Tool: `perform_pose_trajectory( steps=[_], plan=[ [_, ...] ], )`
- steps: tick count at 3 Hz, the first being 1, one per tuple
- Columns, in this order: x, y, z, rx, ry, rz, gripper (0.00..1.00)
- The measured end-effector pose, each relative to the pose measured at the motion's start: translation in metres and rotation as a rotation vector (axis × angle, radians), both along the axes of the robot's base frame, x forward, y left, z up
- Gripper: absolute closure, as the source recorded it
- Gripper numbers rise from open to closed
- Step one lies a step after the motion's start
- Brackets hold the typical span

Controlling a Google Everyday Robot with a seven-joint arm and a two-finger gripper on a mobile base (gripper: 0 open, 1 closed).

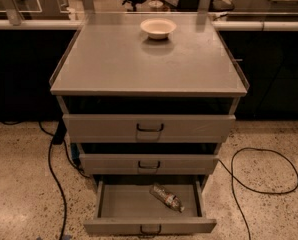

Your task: Pick water bottle from bottom drawer and place on counter

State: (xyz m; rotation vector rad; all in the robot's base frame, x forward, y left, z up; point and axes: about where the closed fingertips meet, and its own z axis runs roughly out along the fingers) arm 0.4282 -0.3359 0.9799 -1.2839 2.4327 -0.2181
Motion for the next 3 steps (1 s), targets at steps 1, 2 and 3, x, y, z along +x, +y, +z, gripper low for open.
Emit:
perform_pose_trajectory(
  steps=[1,2,3],
  plan=[
    [0.002,-0.047,-0.002,-0.001,-0.023,-0.084,0.00],
    [-0.003,-0.049,-0.009,-0.056,-0.077,-0.089,0.00],
    [-0.020,-0.034,-0.036,-0.070,-0.091,-0.074,0.00]
  ],
)
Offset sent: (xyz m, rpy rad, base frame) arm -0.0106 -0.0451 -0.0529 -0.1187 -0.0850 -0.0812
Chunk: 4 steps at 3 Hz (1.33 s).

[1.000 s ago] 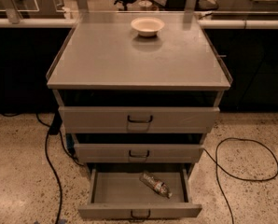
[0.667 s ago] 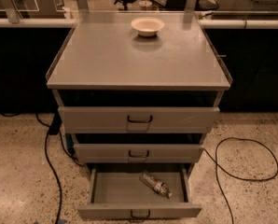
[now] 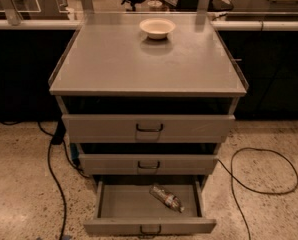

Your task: Pick water bottle from bottom drawer and place on counter

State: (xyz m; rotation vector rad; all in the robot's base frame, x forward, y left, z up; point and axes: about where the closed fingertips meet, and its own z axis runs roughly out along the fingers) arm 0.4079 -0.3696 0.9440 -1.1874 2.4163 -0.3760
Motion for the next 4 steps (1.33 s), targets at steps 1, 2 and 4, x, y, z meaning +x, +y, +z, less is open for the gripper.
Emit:
perform_pose_trajectory(
  steps=[1,2,4],
  plan=[
    [-0.023,0.022,-0.033,0.009,0.026,0.015,0.00],
    [-0.037,0.037,-0.067,0.046,0.098,0.044,0.00],
    [-0.051,0.053,-0.152,0.161,0.333,0.077,0.00]
  ],
)
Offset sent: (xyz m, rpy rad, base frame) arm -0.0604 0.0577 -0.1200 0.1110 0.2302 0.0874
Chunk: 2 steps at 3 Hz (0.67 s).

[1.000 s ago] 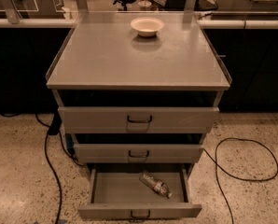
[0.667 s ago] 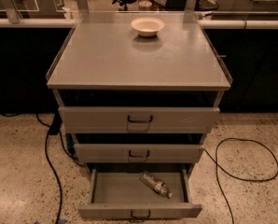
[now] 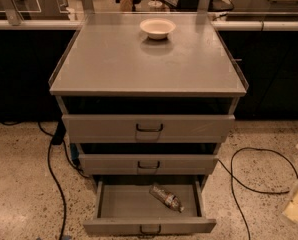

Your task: Pick water bottle from bottom drawer and place on counter

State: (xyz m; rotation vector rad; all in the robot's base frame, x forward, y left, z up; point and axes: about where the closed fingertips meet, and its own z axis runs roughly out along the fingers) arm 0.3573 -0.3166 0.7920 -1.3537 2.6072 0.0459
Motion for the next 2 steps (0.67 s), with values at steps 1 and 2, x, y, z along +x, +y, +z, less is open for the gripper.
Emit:
perform_pose_trajectory(
  steps=[1,2],
  plan=[
    [0.000,0.000,0.000,0.000,0.000,0.000,0.00],
    [-0.007,0.002,-0.012,-0.009,0.006,0.004,0.00]
  ],
)
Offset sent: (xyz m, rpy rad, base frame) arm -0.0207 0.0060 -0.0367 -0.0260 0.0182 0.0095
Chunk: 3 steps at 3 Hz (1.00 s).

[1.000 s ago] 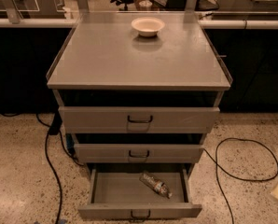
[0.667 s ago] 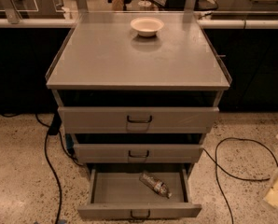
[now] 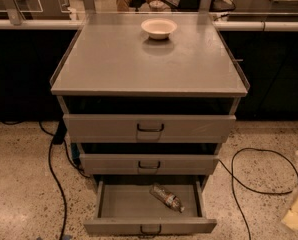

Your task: Pick water bottle from bottom drawer and place on counter

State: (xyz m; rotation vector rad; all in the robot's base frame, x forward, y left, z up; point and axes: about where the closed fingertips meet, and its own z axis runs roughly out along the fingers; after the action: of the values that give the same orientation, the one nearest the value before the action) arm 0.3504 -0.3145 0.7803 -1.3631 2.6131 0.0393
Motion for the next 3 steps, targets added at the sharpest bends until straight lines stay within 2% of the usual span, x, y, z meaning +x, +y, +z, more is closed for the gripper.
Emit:
perform_pose_trajectory(
  steps=[1,3],
  plan=[
    [-0.014,0.007,-0.027,-0.030,-0.002,0.003,0.00],
    [-0.030,0.025,-0.107,-0.057,0.041,0.028,0.00]
  ],
)
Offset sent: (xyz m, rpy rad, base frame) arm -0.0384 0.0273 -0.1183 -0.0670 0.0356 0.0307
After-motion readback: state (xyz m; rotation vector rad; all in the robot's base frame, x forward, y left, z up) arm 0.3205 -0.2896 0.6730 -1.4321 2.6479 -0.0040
